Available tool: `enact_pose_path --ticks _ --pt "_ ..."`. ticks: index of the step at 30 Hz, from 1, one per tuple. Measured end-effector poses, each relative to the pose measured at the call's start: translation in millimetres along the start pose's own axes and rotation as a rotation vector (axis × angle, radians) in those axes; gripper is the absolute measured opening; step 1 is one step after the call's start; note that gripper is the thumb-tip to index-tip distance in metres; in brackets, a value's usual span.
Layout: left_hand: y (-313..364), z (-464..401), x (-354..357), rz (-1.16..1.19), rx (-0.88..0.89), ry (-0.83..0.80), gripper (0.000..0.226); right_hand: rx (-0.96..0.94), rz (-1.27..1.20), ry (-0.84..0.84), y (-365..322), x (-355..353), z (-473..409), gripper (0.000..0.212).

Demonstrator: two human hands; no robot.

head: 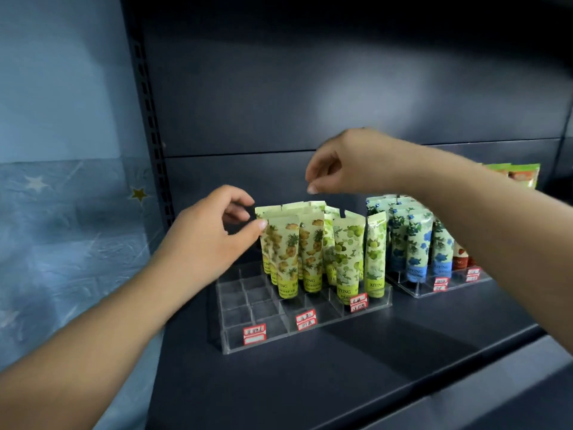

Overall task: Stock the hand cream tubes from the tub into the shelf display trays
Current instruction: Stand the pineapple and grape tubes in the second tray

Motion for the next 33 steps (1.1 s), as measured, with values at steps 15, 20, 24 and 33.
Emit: enact_pose_path --ticks 15,20,24,33 --pt "149 86 7 -0.423 0.792 0.0 0.026 -0.289 0.245 0.68 1 -39 153 0.028" --pt "190 141 38 -0.363 0.793 -0.031 0.021 -0.232 0.205 0.688 45 -53 233 0.022" --pt "221 182 80 -0.305 0.75 -0.113 0.022 -0.152 0.213 0.604 86 -62 291 0.025" --pt "293 253 198 -0.071 0.696 -0.399 0.027 0.07 0.233 0.489 165 -70 409 0.028"
Point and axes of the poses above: each hand's wrist, its own z-axis away from the middle knuckle, its own x-axis out of the palm, y = z × x, the point moved 8 cm from there along -z, towards the middle knuckle, and after that the axes turned 8 degrees about y, right-handed, at the moved point
